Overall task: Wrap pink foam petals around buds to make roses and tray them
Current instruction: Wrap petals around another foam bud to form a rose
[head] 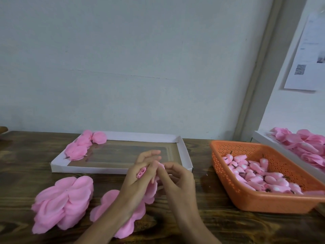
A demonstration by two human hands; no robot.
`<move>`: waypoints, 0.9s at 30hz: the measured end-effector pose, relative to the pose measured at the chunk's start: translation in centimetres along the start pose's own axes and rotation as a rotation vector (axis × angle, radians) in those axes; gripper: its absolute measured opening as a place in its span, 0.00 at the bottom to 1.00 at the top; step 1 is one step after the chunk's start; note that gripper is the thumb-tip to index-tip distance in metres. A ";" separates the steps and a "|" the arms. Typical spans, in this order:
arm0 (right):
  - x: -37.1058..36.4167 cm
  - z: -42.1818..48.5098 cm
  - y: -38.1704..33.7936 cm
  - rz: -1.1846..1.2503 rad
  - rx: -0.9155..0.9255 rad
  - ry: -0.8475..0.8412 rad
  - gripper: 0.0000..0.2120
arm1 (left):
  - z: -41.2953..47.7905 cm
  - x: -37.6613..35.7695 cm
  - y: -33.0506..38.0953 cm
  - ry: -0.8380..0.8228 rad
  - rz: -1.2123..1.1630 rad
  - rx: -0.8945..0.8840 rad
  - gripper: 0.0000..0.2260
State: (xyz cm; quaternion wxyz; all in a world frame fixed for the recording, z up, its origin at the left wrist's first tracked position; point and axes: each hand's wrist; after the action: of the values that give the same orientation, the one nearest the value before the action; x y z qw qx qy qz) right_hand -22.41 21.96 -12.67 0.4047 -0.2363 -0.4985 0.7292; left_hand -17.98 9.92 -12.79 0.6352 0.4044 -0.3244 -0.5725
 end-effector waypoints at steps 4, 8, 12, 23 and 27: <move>-0.1 0.1 -0.3 0.039 0.052 -0.062 0.12 | 0.1 0.3 -0.8 0.039 0.025 -0.004 0.14; -0.3 0.0 -0.4 0.061 0.091 -0.132 0.13 | 0.3 0.6 -1.0 0.053 0.075 -0.037 0.16; -0.3 -0.1 -0.5 0.082 0.125 -0.171 0.11 | 0.3 1.3 -0.6 -0.029 0.052 -0.041 0.26; -0.2 0.0 -0.2 0.039 0.209 -0.267 0.15 | 0.1 1.4 0.5 -0.071 0.106 -0.061 0.28; -0.5 -0.1 0.2 -0.072 0.231 -0.208 0.17 | -0.1 1.5 0.5 -0.095 0.066 -0.066 0.32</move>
State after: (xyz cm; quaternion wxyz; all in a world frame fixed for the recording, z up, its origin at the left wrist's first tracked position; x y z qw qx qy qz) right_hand -22.10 21.54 -12.89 0.4013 -0.0935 -0.4588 0.7872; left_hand -17.50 8.50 -12.48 0.6505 0.3449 -0.3482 -0.5802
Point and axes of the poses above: each hand's wrist, its own z-axis towards the middle knuckle, its own x-axis out of the back of the hand, y = z × x, and after that the axes turned 11 degrees about -y, right-handed
